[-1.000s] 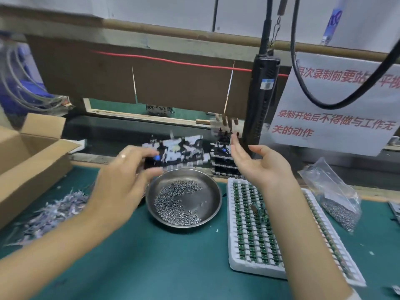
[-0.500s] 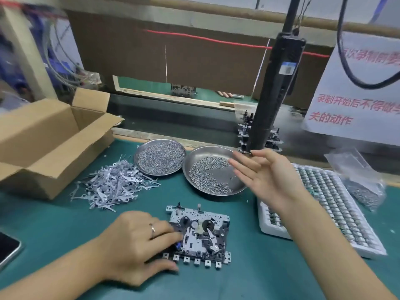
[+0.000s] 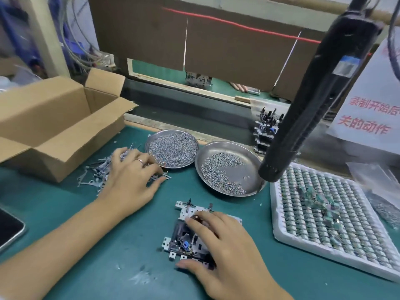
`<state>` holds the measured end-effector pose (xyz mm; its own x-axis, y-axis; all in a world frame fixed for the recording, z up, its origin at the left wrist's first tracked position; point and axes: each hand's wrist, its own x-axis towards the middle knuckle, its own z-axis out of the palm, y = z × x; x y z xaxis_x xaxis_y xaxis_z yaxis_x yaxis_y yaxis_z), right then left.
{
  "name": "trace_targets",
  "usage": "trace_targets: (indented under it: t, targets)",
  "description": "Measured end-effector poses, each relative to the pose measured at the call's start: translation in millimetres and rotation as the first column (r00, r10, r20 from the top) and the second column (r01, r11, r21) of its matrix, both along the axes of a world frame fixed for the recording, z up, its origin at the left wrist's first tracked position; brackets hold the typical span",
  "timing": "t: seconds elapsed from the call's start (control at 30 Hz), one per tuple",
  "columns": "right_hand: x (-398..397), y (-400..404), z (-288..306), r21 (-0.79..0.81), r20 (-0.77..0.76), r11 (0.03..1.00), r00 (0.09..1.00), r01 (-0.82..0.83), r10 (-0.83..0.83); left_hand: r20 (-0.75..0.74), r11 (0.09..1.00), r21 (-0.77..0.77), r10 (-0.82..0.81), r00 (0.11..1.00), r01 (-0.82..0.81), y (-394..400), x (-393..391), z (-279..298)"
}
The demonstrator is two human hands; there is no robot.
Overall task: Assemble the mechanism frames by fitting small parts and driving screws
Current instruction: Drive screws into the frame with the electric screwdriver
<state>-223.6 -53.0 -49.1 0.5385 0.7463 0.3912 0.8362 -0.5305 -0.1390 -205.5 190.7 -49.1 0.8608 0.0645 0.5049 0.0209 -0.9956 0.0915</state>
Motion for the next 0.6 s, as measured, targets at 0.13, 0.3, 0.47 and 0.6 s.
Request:
trace_targets:
  t: [0.13,0.3,0.47,0.6]
  targets:
    - [2.0,-3.3,-4.9,-0.004,0.052,1.000,0.998,-0.024,0.024,0.031,0.999,-0.035,0.015,0.999,-0.014,-1.4,-0.3,0.2]
    - [8.1,-9.9,-4.8,-0.010,0.021,0.999,0.998,-0.052,0.052,0.084,0.981,-0.192,0.034,0.996,-0.017,-4.6,-3.2,0.7]
    - [15.5,-18.7,-3.2,0.012,-0.068,1.000,0.998,0.013,-0.012,0.056,0.933,-0.357,0.071,0.996,-0.047,-4.4,-7.4,7.6]
    - [18.8,-20.4,-6.6,0.252,-0.180,0.967,0.984,0.042,0.004,0.101,0.861,-0.499,-0.057,0.993,0.100,-6.8,-11.1,15.5]
